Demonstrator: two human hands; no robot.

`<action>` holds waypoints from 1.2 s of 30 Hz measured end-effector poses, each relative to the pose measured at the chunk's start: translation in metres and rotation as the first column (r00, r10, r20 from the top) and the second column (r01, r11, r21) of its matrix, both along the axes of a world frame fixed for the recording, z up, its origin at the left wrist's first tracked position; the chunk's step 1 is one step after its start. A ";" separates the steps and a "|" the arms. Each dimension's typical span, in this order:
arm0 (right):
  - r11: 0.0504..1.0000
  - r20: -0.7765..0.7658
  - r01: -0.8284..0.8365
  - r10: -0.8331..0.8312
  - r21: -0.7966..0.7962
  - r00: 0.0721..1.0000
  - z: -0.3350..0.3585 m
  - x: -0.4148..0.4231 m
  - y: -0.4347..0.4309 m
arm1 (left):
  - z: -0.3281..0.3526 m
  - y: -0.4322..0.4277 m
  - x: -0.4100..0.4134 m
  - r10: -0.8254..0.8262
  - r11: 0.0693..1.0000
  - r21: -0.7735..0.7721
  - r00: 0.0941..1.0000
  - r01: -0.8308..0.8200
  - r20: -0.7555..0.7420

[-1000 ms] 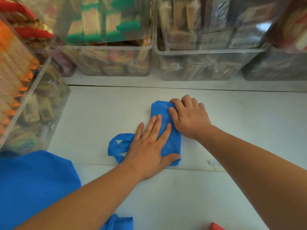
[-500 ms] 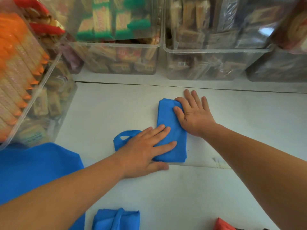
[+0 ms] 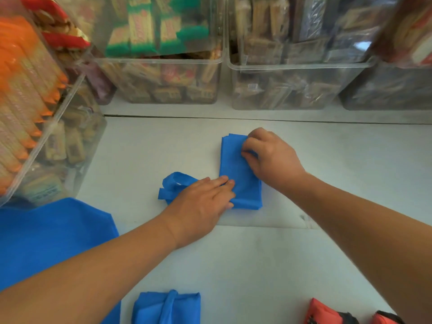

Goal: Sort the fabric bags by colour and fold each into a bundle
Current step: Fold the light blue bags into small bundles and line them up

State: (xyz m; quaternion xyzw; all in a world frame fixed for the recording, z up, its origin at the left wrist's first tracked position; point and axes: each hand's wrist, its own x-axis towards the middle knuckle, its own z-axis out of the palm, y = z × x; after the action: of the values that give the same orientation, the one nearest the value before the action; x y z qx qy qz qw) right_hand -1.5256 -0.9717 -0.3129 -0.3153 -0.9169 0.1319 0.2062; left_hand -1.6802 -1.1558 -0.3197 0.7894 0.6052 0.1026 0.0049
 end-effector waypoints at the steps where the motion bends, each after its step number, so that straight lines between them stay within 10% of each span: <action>1: 0.995 -0.021 -0.004 0.002 -0.101 1.000 0.002 0.004 0.002 | 0.006 0.001 0.002 0.026 0.998 -0.062 0.999 -0.024 0.020; 6: 0.638 -0.014 0.051 -0.097 -0.769 0.995 0.037 0.020 -0.008 | 0.050 0.012 0.010 0.289 0.888 -0.423 0.935 -0.182 0.205; 10: 0.390 -0.125 -0.073 -0.111 -0.918 0.986 0.045 0.030 -0.031 | 0.067 0.037 0.006 0.445 0.843 -0.435 0.864 -0.316 0.237; 25: 0.728 -0.128 0.137 -0.296 -0.671 0.947 0.009 0.005 -0.033 | 0.052 0.049 0.017 0.384 0.813 -0.468 0.923 -0.347 -0.016; 36: 0.740 0.350 0.442 -0.292 -0.507 0.890 0.021 -0.009 -0.033 | -0.002 0.035 0.011 0.424 0.858 -0.379 0.894 -0.346 0.143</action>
State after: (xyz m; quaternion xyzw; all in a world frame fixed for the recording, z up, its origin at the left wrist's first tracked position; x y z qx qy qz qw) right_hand -1.5349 -1.0049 -0.2919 -0.5518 -0.7710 0.3177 0.0076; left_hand -1.6690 -1.1209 -0.3219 0.6220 0.7554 0.0817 0.1892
